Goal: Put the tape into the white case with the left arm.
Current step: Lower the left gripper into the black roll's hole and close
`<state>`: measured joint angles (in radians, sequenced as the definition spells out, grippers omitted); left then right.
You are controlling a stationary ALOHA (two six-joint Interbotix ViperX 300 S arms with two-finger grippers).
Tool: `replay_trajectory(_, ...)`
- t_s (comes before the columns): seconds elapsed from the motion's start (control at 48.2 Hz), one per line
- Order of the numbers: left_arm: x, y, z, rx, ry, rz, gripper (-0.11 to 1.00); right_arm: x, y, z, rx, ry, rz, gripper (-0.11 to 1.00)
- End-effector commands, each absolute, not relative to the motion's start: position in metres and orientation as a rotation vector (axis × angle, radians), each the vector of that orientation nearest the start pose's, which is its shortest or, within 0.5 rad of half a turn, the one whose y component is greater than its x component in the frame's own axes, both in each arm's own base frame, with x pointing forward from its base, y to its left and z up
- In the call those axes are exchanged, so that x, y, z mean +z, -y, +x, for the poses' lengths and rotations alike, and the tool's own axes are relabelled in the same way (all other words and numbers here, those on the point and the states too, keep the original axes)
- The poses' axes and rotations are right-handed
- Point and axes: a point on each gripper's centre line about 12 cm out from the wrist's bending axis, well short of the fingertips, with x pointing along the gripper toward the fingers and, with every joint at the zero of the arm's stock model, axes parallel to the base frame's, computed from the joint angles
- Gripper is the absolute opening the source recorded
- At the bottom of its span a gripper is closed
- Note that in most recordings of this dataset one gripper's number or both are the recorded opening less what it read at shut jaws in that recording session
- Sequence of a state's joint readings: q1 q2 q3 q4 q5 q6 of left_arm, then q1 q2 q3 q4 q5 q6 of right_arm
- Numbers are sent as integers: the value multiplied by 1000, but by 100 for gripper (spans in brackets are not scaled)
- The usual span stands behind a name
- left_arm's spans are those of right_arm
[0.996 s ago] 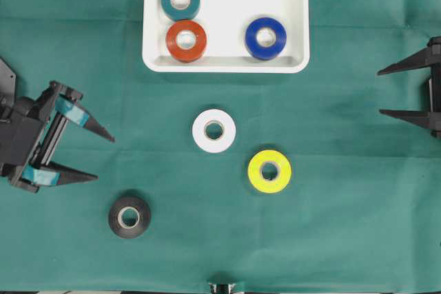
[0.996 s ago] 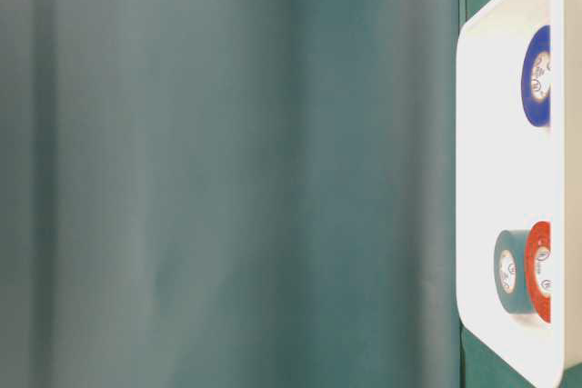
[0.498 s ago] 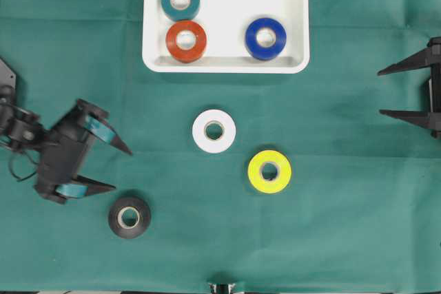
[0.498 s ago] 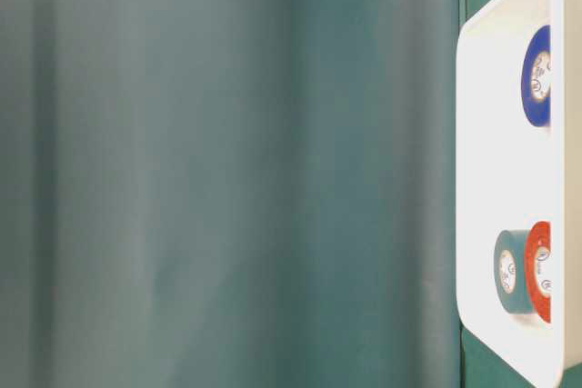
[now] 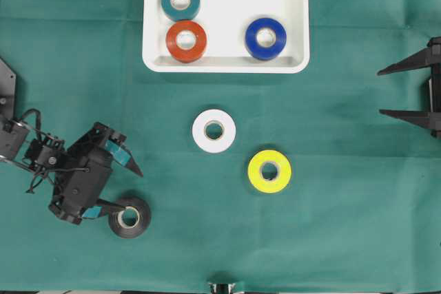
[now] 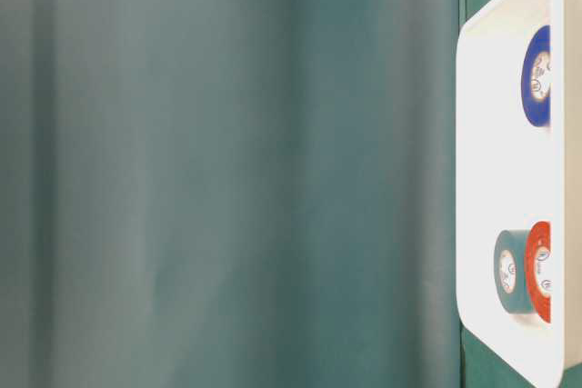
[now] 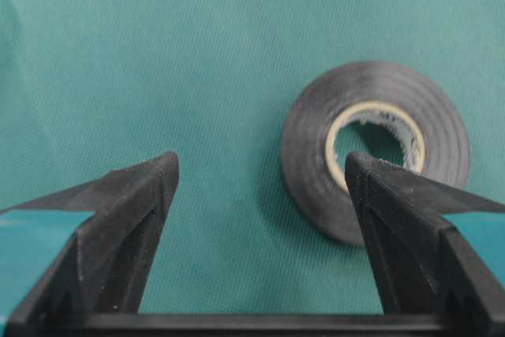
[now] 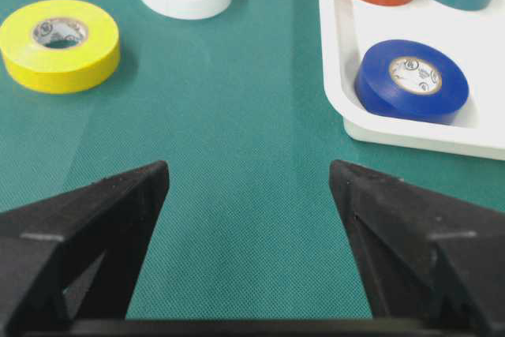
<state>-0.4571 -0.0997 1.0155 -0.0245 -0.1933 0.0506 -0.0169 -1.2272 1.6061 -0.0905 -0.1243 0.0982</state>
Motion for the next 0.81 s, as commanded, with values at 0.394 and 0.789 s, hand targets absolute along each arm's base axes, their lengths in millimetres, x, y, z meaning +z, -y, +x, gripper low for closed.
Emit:
replay_trajectory(0.394, 102, 146, 291, -448, -711, 193, 85, 148, 1, 133, -7, -241, 14, 86)
replay_trajectory(0.789, 98, 146, 291, -447, -723, 196, 83, 148, 1, 133, -8, -241, 14, 86)
